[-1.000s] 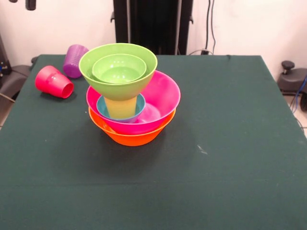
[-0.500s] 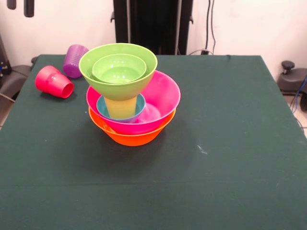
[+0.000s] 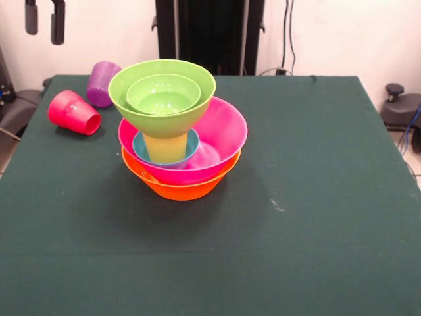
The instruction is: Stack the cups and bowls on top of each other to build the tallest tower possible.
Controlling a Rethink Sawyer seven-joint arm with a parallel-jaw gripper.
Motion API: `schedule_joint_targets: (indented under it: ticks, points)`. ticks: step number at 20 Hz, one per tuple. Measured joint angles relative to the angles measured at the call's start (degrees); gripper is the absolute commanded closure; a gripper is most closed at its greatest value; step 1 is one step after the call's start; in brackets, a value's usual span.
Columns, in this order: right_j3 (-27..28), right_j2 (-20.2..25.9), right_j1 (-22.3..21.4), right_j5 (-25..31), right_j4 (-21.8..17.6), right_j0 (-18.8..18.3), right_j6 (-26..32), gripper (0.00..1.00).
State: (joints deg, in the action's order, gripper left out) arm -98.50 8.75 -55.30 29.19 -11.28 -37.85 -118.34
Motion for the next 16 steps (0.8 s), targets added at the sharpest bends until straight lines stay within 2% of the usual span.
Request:
schedule_joint_targets:
  ticks: [5, 16]
  points:
    - [-1.56, 1.62, 1.24, -2.11, -1.1, -1.89, 0.0, 0.0]
    - [-3.7, 4.39, 2.73, -2.86, -3.03, -4.92, 0.0, 0.0]
